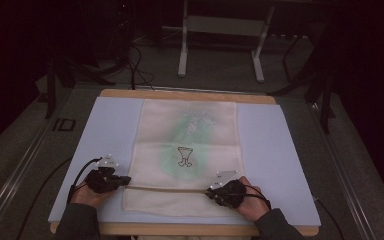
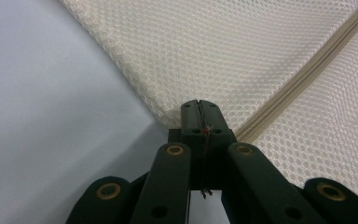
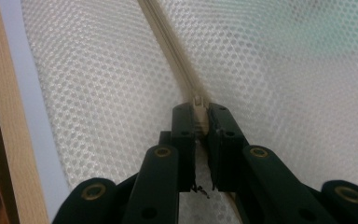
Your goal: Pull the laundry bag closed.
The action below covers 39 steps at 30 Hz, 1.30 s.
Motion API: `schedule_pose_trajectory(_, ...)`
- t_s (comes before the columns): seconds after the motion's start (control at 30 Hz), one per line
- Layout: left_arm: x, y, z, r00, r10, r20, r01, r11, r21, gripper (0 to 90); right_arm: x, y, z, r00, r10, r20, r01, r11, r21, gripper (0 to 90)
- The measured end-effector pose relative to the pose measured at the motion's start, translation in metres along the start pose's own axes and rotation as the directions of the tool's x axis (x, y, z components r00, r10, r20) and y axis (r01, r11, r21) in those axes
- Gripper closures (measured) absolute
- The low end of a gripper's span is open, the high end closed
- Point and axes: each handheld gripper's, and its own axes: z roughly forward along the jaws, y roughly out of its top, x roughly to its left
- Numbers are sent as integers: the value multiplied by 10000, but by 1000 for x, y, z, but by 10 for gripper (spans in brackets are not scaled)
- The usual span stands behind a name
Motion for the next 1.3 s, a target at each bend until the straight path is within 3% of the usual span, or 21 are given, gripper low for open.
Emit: schedule_pose_trajectory(1.3, 0, 0, 0, 10000, -19, 11, 19, 10000, 7, 898, -10, -21, -17, 9979, 599, 244, -599, 9982, -20, 823)
